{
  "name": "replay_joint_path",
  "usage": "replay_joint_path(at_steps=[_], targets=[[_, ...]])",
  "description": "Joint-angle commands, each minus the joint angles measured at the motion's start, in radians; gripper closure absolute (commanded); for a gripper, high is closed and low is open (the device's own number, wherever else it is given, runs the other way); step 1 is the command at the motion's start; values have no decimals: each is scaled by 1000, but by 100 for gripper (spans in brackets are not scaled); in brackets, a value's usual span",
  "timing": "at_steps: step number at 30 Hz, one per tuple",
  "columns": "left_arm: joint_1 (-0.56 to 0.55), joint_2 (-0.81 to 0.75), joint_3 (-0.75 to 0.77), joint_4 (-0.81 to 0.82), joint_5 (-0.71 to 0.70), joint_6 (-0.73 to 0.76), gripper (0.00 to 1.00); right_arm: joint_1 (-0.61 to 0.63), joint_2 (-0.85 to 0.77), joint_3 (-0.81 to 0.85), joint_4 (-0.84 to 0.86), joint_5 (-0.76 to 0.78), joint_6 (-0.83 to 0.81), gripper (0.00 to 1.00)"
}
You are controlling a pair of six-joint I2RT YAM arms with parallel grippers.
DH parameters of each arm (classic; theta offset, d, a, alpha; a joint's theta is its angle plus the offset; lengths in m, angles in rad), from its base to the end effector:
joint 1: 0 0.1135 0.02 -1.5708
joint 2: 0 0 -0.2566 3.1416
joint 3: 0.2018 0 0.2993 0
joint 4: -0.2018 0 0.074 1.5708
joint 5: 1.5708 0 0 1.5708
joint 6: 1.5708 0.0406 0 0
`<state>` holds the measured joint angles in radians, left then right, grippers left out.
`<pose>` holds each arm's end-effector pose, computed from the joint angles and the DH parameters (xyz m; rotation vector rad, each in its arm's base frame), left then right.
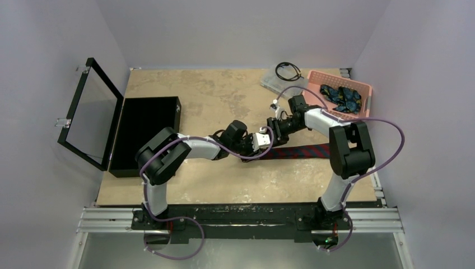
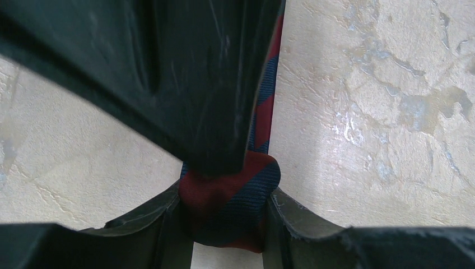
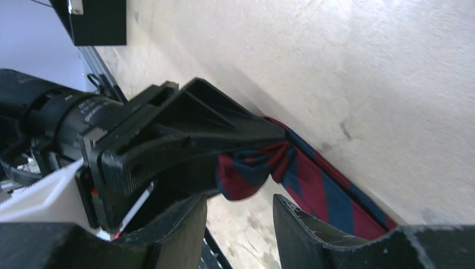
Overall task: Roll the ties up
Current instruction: Roll the tie at the center of the board.
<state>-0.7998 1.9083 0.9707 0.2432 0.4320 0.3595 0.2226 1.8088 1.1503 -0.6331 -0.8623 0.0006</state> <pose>0.2749 -0.3074 0.0838 1.4436 1.7775 -0.7208 0.3607 0.1133 0.1343 -0.4710 2.6558 1.2726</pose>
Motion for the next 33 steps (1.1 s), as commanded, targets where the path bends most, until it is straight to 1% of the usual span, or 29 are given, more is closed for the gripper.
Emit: replay_joint_path(at_steps=[1,7,9,12,13,15,17,20,22,24,27,29,33], targets=[[8,76,-33,-225,-115,28,74,38,10,-35,100,-66,106,53],[6,75,-33,-226,-114,32,74,66,57,-36,149,-35,111,54],[6,75,-33,-225,-113,32,74,66,69,-30,161,-28,111,66],[6,72,-36,-225,-111,36,73,64,78,-29,169,0,105,95],[6,71,-38,-224,-108,39,72,64,83,-29,164,10,100,100],[8,63,-45,-215,-92,44,67,59,95,-30,140,39,71,100],[17,40,-65,-190,-51,47,56,45,110,-37,116,60,49,100],[49,-9,-106,-92,64,37,45,28,147,-43,79,96,12,100],[72,-37,-130,-16,143,25,39,22,166,-50,73,117,4,100],[85,-60,-146,63,175,4,34,15,182,-54,78,134,5,100],[94,-84,-174,173,186,-37,30,10,207,-55,81,154,-26,100],[95,-101,-196,219,201,-38,28,1,222,-52,77,157,-37,100],[93,-107,-204,225,220,-25,25,-14,244,-47,57,160,-69,100]])
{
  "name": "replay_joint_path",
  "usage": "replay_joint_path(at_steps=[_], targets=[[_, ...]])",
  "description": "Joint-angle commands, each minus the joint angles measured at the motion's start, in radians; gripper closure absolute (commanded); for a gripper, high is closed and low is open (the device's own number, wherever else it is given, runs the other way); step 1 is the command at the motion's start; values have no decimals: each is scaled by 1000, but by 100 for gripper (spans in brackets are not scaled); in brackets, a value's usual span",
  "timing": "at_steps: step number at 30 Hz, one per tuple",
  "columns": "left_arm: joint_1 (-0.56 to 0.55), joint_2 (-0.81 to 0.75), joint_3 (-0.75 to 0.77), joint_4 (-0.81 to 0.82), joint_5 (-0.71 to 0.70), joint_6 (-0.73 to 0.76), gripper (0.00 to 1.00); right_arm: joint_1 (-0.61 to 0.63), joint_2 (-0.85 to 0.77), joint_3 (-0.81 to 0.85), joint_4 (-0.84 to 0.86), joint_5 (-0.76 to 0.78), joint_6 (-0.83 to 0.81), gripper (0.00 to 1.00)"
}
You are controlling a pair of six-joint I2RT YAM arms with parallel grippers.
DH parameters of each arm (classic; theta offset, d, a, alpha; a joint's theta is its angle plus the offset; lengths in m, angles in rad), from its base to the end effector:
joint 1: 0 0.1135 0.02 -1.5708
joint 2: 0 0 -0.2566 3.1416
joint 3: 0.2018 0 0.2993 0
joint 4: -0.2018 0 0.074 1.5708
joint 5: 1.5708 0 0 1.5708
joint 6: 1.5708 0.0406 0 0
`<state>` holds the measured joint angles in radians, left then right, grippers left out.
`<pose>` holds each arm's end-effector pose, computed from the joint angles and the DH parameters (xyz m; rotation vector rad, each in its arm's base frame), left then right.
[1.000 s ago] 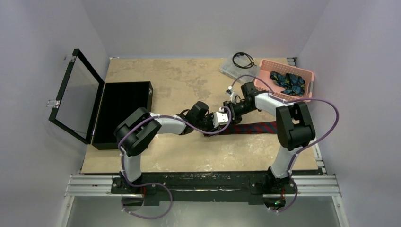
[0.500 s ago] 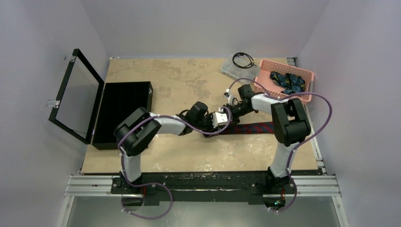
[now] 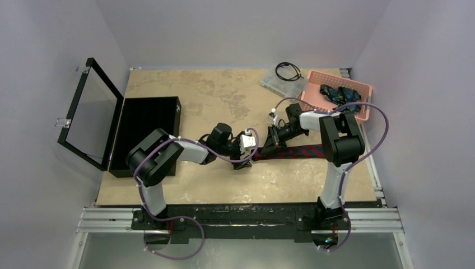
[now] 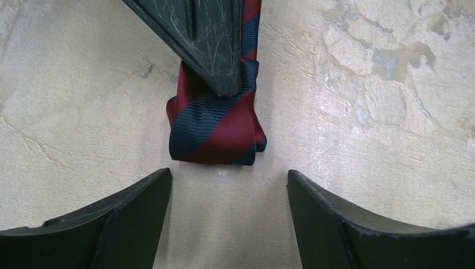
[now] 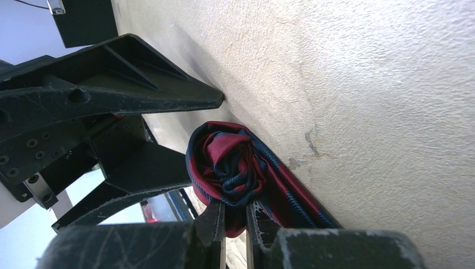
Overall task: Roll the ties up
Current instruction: Roll the tie at the center of the board.
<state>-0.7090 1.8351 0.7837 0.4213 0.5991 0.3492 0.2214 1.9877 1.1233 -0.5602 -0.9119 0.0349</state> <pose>0.2671 -0.2593 0.0731 1.3933 1.7060 -0.8591 0.3581 0.1135 0.0662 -0.3605 2.7758 1.3867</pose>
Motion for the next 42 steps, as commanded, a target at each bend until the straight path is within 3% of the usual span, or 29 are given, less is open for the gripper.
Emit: replay_joint_path(at_steps=[1,7,15,24,29,33,36,40,42], targets=[[2,-27,-15,52,53,-16,24,-17,69,-22,-19,206,-108,100],[-27,48,38,130,21,-68,24,-33,102,-19,-20,139,-123,100],[-77,140,97,201,-50,-105,34,-33,125,-16,-2,58,-149,100],[-79,82,35,69,-93,40,67,-14,136,50,-71,23,-211,100],[-81,63,20,18,-115,-7,83,-23,93,48,-98,28,-206,69],[-85,65,23,-14,-143,-13,87,-36,36,37,-127,2,-206,59],[-86,68,33,-32,-146,-6,88,-37,12,30,-126,-36,-201,61],[-85,74,45,-40,-139,-8,88,-34,29,38,-101,-55,-184,85],[-85,75,54,-50,-139,-11,88,-34,44,51,-109,-53,-189,87]])
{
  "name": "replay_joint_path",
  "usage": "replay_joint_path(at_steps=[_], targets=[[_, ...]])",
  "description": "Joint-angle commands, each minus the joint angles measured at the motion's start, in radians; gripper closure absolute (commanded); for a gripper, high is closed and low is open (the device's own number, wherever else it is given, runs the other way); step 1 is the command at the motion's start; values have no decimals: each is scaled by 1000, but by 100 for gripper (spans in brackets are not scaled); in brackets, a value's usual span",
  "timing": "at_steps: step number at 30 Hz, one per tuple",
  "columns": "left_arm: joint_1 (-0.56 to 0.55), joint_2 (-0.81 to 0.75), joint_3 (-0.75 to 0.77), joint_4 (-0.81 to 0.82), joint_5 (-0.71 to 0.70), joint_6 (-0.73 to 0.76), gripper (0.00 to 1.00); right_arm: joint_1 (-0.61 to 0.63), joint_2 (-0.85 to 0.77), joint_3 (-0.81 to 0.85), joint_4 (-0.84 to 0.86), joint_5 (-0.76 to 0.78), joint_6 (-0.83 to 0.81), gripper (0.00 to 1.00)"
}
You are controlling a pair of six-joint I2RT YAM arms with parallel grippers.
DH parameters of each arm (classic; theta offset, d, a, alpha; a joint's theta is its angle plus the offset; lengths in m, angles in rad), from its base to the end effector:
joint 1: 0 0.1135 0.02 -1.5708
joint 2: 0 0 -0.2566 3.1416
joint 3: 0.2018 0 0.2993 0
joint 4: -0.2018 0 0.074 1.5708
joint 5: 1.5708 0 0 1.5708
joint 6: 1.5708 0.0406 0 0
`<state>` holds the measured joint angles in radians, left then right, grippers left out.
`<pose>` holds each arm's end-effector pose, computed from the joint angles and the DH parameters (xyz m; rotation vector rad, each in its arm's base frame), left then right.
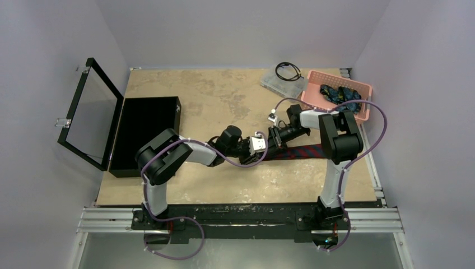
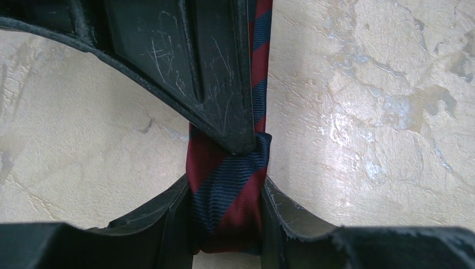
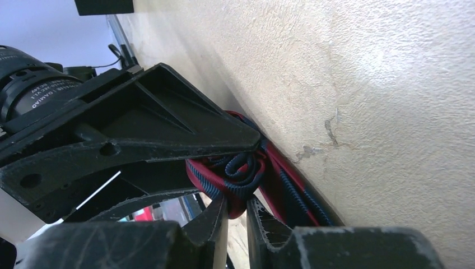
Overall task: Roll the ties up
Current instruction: Roll the tie at the center of the board.
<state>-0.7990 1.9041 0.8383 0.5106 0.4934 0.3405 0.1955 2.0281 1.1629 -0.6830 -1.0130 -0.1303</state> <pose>0.2593 -0.2940 0.0705 1.4023 1.6348 -0.7928 0.3575 0.1059 0.0640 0.4607 -2.6977 -1.5184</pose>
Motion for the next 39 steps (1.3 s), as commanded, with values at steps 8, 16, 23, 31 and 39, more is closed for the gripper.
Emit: replay_joint_path(at_steps=[8,16,23,31,39], targets=[[6,19,10,-149,-24,-6,87,-8,20,30,21,8,-5,84],[33,-2,-29,-71,60,-72,48,-8,80,69,14,236,36,100],[63,-16,-103,136,64,-85,34,-8,112,61,15,370,42,100],[53,53,-61,234,119,-130,25,-9,123,56,31,407,51,100],[29,132,11,299,93,-239,36,-7,135,56,47,379,42,100]])
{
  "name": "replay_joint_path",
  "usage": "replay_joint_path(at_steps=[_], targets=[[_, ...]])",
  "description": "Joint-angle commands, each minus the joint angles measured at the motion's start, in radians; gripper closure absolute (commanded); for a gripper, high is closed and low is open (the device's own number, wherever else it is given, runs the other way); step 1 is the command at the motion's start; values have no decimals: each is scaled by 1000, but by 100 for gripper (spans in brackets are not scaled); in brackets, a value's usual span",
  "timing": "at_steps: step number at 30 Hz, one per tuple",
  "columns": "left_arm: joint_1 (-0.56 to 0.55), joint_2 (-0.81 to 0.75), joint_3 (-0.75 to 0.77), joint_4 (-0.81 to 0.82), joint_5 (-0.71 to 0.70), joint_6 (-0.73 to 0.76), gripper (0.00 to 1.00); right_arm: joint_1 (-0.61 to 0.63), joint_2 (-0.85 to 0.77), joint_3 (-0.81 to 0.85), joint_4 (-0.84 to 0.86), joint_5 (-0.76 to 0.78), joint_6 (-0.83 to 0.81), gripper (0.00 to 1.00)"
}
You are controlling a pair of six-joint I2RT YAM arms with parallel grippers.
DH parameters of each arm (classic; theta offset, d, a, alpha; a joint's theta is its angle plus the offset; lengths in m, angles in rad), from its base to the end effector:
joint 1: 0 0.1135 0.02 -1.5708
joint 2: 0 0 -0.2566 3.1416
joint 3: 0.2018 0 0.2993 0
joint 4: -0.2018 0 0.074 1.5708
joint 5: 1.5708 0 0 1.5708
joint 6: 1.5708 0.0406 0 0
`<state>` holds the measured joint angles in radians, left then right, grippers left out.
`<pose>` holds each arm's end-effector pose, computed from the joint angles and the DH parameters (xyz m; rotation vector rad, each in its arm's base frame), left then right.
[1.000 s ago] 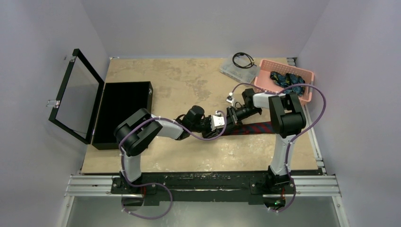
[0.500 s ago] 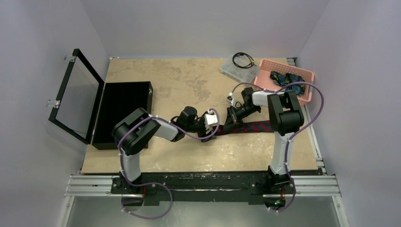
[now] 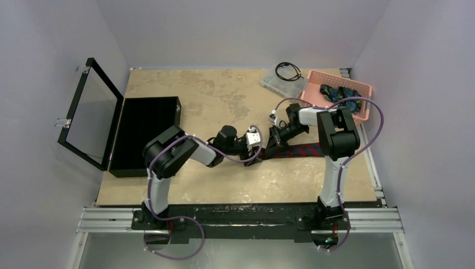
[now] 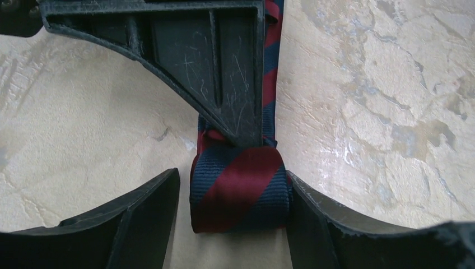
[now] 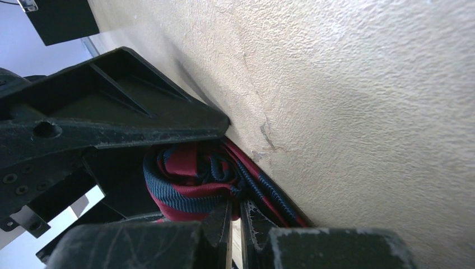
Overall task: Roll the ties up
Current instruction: Roll the tie at the center of the board.
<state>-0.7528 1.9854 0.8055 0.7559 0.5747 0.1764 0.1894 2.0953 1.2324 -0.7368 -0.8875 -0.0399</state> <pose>0.2688 -0.2821 0.0556 1.2430 1.6243 -0.9380 0.3691 0.1028 0.0522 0.2967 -2.7425 -1.3046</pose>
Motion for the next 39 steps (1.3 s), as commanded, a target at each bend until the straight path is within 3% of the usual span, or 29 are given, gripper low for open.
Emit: replay_joint_path(at_steps=[1,5,12,17,21,24,27,39], targets=[[-18,60,52,55,12,-79,38,-1,70,-12,104,251,-46,100],[-28,66,60,28,-7,-58,49,12,67,-3,111,228,-49,100],[-37,-51,37,-274,-109,92,68,63,28,5,127,171,-45,99],[-34,-117,36,-492,-158,171,79,36,-56,23,30,121,-108,80],[-35,-120,66,-597,-173,206,81,25,-135,36,-69,83,-163,65],[-35,-101,110,-651,-193,210,81,25,-183,14,-73,32,-131,49],[-36,-70,150,-688,-210,196,81,27,-207,-20,-4,-46,-31,40],[-40,-50,190,-730,-221,195,79,70,-92,-8,155,-101,99,53]])
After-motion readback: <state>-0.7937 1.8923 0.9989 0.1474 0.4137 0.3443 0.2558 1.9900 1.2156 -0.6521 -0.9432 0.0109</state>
